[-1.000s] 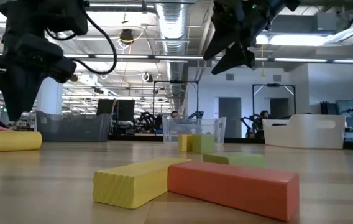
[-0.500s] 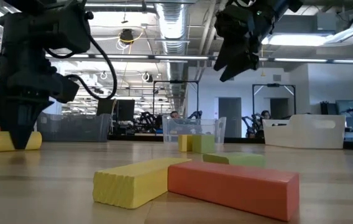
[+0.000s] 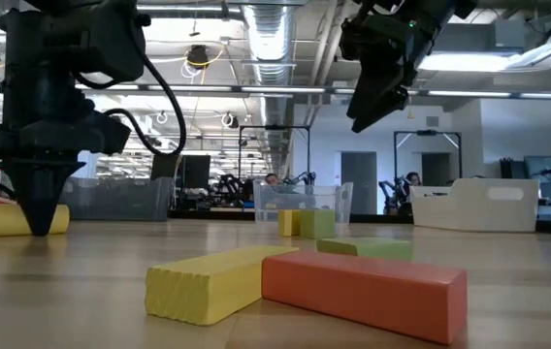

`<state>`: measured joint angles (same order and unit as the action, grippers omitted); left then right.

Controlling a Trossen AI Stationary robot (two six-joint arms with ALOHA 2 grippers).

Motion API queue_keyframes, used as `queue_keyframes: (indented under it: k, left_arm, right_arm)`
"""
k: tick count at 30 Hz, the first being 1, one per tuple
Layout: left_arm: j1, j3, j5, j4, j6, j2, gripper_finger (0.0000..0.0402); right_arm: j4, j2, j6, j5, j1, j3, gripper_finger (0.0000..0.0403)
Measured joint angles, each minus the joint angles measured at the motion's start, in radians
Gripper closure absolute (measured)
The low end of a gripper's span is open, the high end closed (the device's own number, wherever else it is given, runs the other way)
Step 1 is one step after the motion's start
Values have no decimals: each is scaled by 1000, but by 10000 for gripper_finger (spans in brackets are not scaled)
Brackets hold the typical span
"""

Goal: Sort & place blocks by color
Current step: Put the yellow block into the black bin

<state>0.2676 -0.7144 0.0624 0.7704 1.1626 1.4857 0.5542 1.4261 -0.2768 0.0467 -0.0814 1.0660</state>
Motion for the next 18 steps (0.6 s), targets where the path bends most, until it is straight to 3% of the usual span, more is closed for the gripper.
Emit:
queue_keyframes:
  k: [8,18]
  left_arm:
    - [-39,-107,-2,-3,-107,0,311]
    - [-195,-289,138,164,-378,-8,310]
  right_arm:
    - [-1,0,25,0,-1,0,131]
    - [-20,0,-11,2,-15,0,131]
